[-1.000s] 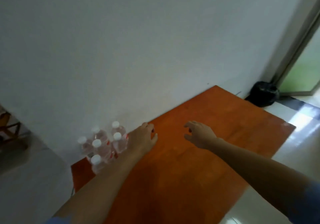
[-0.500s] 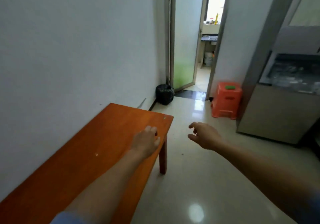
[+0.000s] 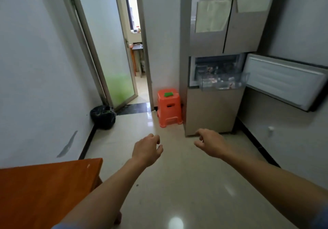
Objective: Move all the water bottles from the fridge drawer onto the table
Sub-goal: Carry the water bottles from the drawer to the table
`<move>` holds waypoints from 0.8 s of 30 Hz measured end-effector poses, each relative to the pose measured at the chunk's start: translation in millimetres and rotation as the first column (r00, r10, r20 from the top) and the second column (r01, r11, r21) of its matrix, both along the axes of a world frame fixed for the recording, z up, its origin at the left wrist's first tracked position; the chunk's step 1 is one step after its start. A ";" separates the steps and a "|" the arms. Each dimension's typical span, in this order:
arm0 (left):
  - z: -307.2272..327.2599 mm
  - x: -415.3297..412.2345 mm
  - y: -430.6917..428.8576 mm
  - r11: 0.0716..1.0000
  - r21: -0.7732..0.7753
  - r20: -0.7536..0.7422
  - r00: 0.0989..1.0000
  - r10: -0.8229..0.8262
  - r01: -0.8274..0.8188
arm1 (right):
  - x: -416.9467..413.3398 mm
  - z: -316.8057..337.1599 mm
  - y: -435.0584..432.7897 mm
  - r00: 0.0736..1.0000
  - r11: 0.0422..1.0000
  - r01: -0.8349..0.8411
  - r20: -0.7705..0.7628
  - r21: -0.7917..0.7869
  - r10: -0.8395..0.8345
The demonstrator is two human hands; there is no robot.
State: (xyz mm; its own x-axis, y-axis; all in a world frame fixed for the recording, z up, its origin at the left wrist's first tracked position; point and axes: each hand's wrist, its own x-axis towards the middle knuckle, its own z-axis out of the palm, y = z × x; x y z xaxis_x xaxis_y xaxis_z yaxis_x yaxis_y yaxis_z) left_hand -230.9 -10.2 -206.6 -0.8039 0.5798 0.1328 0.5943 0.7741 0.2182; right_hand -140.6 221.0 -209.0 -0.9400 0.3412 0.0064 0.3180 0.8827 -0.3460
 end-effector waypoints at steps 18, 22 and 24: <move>9.8 -245.8 344.2 0.904 0.006 0.015 0.904 -0.428 0.428 | -162.0 5.6 306.2 0.926 0.926 0.376 -0.027 0.015 -0.376; -2.0 -292.5 420.3 0.894 -0.020 0.020 0.894 -0.448 0.448 | -206.7 -9.5 383.6 0.922 0.922 0.385 -0.018 -0.024 -0.386; -1.3 -320.8 460.7 0.897 -0.029 0.001 0.897 -0.441 0.441 | -234.7 -11.7 427.0 0.920 0.921 0.388 -0.035 -0.042 -0.390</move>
